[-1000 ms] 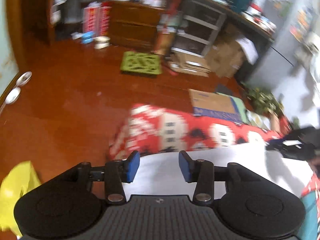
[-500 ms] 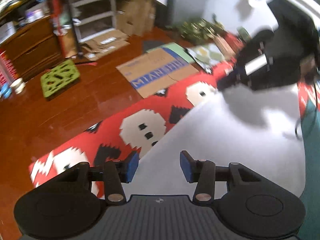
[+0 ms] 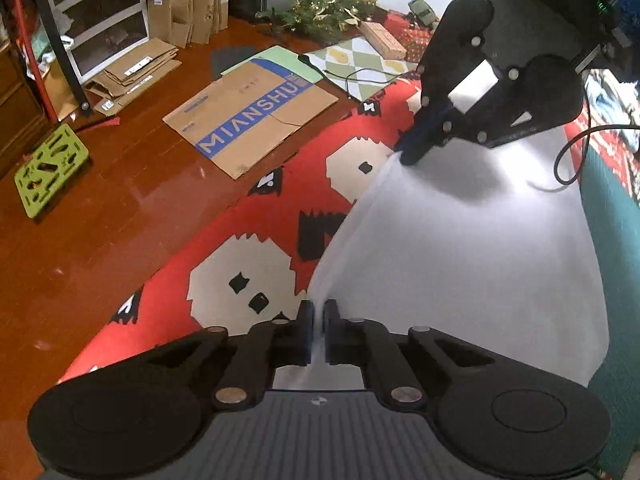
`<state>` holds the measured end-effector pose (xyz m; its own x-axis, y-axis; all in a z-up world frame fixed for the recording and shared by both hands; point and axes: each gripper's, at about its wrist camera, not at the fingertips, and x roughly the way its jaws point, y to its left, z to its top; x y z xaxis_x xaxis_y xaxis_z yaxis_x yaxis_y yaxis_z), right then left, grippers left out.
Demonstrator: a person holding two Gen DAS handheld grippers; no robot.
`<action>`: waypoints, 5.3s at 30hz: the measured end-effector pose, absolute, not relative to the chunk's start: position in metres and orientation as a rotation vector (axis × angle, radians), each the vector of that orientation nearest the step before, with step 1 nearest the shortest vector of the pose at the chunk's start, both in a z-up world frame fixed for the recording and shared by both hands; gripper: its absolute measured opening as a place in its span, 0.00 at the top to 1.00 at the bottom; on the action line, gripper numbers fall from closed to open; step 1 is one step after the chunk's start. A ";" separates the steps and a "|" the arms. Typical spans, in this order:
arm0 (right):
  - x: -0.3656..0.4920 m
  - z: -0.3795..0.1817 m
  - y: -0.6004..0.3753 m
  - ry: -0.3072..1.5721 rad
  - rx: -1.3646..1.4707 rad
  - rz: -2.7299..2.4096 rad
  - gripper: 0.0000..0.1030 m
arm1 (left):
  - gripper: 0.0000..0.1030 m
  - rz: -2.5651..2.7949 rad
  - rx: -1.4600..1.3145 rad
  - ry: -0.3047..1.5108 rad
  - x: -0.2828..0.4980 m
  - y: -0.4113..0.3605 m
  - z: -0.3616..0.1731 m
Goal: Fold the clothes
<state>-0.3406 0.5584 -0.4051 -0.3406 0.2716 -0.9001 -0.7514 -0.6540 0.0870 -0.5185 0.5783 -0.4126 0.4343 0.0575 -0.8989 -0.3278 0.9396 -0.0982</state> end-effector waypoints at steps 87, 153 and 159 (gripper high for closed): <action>-0.385 -0.430 0.300 1.191 -0.265 1.759 0.72 | 0.48 1.214 -1.376 0.373 -0.776 0.394 -0.413; -0.002 -0.409 0.229 1.319 0.081 1.083 0.78 | 0.83 0.906 -0.994 0.910 -0.475 0.348 -0.401; 0.132 -0.402 0.192 1.256 0.096 0.848 0.72 | 0.81 1.043 -1.076 0.873 -0.469 0.353 -0.404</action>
<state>0.1316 0.1924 -0.4019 0.0556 0.6072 -0.7926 -0.5085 0.7004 0.5009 -0.4689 0.3531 -0.4037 0.2843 0.2304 -0.9306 -0.9567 0.1319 -0.2596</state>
